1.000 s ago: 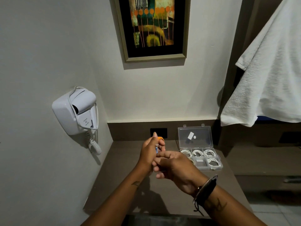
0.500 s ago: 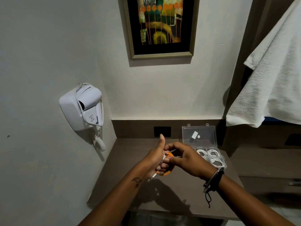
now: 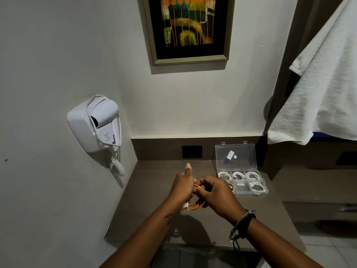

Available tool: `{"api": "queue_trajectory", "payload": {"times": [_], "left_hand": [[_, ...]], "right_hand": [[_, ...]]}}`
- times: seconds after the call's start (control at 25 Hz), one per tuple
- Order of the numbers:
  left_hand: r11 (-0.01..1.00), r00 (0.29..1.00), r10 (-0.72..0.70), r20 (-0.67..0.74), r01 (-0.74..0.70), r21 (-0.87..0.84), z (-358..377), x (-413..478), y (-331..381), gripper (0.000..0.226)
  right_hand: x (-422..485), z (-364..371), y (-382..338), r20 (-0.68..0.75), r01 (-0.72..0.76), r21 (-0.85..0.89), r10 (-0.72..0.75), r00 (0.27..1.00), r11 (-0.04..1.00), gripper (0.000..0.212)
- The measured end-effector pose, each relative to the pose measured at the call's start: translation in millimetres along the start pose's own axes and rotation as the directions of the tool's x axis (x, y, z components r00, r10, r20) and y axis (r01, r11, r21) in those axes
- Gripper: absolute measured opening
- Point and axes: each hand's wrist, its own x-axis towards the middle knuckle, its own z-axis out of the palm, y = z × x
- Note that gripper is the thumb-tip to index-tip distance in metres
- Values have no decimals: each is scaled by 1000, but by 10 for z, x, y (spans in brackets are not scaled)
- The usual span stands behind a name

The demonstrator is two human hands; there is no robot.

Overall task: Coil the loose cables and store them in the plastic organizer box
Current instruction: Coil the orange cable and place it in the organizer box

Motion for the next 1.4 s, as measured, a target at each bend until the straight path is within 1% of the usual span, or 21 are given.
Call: {"api": "queue_trajectory", "payload": {"times": [0.08, 0.16, 0.24, 0.36, 0.44, 0.48, 0.56, 0.64, 0.68, 0.76, 0.88, 0.96, 1.0, 1.04, 1.12, 1.2, 1.24, 1.32, 1.4], "left_hand": [[998, 996, 50, -73, -52, -27, 38, 39, -38, 67], [995, 991, 91, -94, -94, -35, 53, 45, -63, 70], [993, 990, 119, -72, -120, -13, 54, 38, -59, 77], [996, 996, 90, 3, -90, 20, 42, 50, -51, 77], [998, 995, 64, 71, -65, 14, 21, 54, -53, 81], [997, 994, 71, 88, -72, 9, 19, 55, -64, 85], [994, 993, 107, 45, -106, -33, 31, 50, -93, 87], [982, 984, 171, -60, -175, -69, 58, 26, -126, 75], [973, 968, 218, -122, -225, -51, 76, 4, -157, 65], [947, 917, 318, -240, -321, 27, 110, -41, -252, 50], [895, 814, 443, -376, -426, 133, 131, -112, -359, 43], [838, 755, 537, -376, -527, 141, 153, -145, -369, 39], [813, 734, 573, -363, -565, 140, 152, -160, -360, 37], [790, 714, 603, -355, -596, 143, 141, -168, -352, 37], [765, 690, 632, -353, -627, 146, 123, -134, -356, 45], [778, 697, 618, -364, -609, 155, 136, -100, -360, 51], [788, 705, 604, -370, -598, 148, 154, -86, -356, 50], [809, 725, 575, -380, -574, 129, 189, -60, -344, 46], [833, 759, 546, -354, -539, 126, 215, -34, -308, 44]], "right_hand": [[19, 6, -7, -1, 5, -28, -5, 1000, 1000, 4], [31, -30, -18, 63, -11, -36, 13, 998, 999, 6], [24, -58, -37, 125, -15, -40, 20, 992, 999, 4], [-1, -55, -35, 161, 69, -128, -48, 986, 989, 19], [-9, -34, -28, 178, 109, -158, -81, 981, 981, 16], [-13, -24, -25, 176, 109, -146, -83, 981, 983, 16], [-14, 0, -18, 132, 51, -33, -46, 990, 998, 22], [3, 25, -9, 49, -45, 148, 38, 998, 988, 31], [12, 39, -4, 12, -81, 206, 80, 997, 975, 34], [18, 85, -4, -26, -135, 269, 148, 989, 954, 37], [26, 125, -13, -30, -254, 400, 290, 956, 881, 35], [53, 93, -9, 8, -360, 452, 400, 917, 816, 31], [62, 75, -1, 38, -399, 457, 430, 902, 795, 29], [64, 61, 12, 66, -417, 453, 436, 897, 788, 28], [59, 62, 50, 88, -405, 454, 412, 907, 794, 23], [43, 71, 87, 42, -386, 476, 417, 908, 791, 15], [31, 64, 99, 12, -371, 463, 413, 911, 805, 15], [12, 31, 103, 1, -331, 384, 358, 934, 862, 23], [3, -26, 92, 59, -311, 333, 309, 949, 890, 30]]}}
